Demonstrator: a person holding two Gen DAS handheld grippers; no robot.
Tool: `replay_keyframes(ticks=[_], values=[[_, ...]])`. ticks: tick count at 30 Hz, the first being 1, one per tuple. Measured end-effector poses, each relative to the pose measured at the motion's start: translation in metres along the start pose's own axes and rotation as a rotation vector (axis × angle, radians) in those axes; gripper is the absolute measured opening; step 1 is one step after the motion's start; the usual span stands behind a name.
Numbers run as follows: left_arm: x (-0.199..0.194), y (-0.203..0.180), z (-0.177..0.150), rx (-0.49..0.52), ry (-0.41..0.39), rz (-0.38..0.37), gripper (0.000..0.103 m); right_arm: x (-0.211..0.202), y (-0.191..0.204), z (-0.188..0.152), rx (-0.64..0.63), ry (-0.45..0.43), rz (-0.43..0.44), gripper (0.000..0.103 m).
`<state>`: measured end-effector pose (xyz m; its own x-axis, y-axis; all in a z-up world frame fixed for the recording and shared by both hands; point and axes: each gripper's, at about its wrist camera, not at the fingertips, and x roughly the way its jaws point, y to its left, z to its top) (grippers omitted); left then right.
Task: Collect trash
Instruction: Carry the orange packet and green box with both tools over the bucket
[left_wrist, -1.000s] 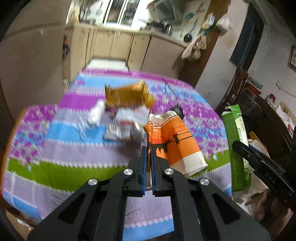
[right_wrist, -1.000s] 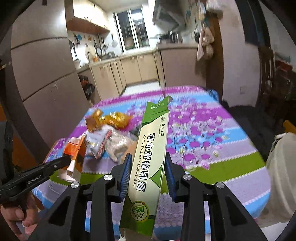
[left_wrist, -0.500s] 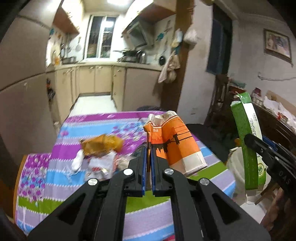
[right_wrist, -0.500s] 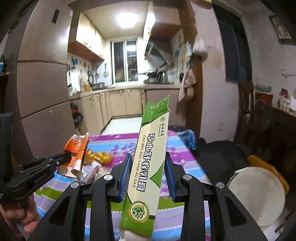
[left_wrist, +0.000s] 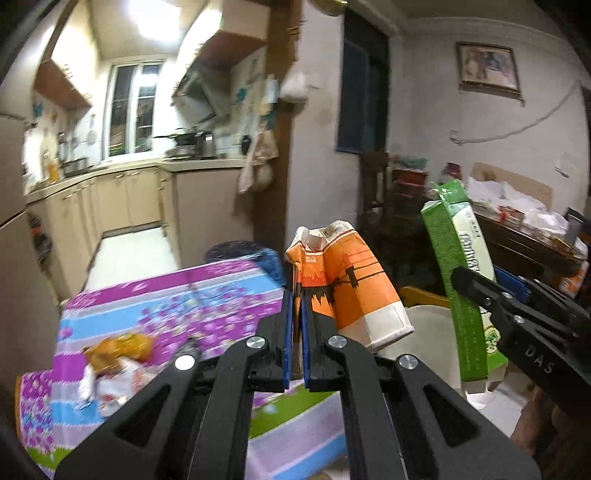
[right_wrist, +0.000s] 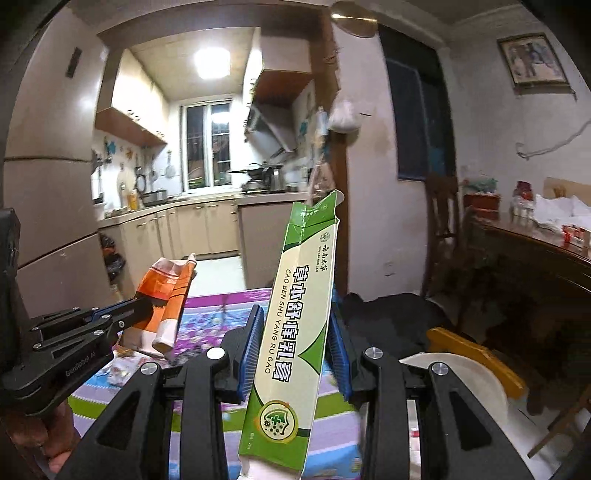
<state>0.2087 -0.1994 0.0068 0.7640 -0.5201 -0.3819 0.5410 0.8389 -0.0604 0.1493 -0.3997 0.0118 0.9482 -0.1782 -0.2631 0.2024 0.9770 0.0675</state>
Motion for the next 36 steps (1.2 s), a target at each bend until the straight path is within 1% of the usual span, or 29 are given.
replay_keyframes(ticks=[2, 4, 5, 8, 11, 14, 15, 17, 19, 20, 21, 26, 31, 34, 36], values=[[0.010, -0.017, 0.005, 0.013, 0.010, -0.032, 0.003, 0.002, -0.026, 0.005, 0.027, 0.013, -0.017, 0.036], [0.025, -0.036, 0.010, 0.027, 0.034, -0.072, 0.003, 0.003, -0.060, 0.011, 0.060, 0.040, -0.047, 0.036], [0.033, -0.044, 0.012, 0.035, 0.049, -0.089, 0.003, 0.005, -0.071, 0.012, 0.071, 0.053, -0.051, 0.036], [0.058, -0.072, 0.020, 0.053, 0.102, -0.142, 0.003, 0.018, -0.121, 0.019, 0.099, 0.153, -0.090, 0.036], [0.082, -0.099, 0.025, 0.075, 0.158, -0.184, 0.003, 0.037, -0.164, 0.016, 0.119, 0.257, -0.116, 0.036], [0.107, -0.127, 0.024, 0.107, 0.218, -0.210, 0.003, 0.059, -0.186, 0.009, 0.125, 0.341, -0.134, 0.036], [0.115, -0.136, 0.021, 0.117, 0.239, -0.216, 0.003, 0.066, -0.199, 0.004, 0.133, 0.375, -0.139, 0.036], [0.126, -0.149, 0.015, 0.136, 0.270, -0.219, 0.003, 0.079, -0.215, -0.003, 0.152, 0.413, -0.145, 0.036], [0.141, -0.160, 0.008, 0.150, 0.308, -0.223, 0.003, 0.095, -0.222, -0.013, 0.169, 0.442, -0.144, 0.036], [0.148, -0.165, 0.004, 0.155, 0.327, -0.223, 0.003, 0.100, -0.231, -0.017, 0.180, 0.459, -0.145, 0.036], [0.156, -0.169, 0.000, 0.161, 0.344, -0.223, 0.003, 0.108, -0.229, -0.021, 0.185, 0.468, -0.146, 0.036], [0.187, -0.175, -0.016, 0.170, 0.410, -0.212, 0.003, 0.127, -0.250, -0.035, 0.212, 0.502, -0.148, 0.036], [0.211, -0.181, -0.031, 0.179, 0.462, -0.199, 0.003, 0.134, -0.259, -0.055, 0.230, 0.524, -0.150, 0.036], [0.221, -0.184, -0.037, 0.184, 0.483, -0.197, 0.003, 0.125, -0.245, -0.066, 0.240, 0.533, -0.151, 0.036], [0.226, -0.187, -0.039, 0.186, 0.491, -0.198, 0.003, 0.128, -0.248, -0.069, 0.244, 0.537, -0.151, 0.036]])
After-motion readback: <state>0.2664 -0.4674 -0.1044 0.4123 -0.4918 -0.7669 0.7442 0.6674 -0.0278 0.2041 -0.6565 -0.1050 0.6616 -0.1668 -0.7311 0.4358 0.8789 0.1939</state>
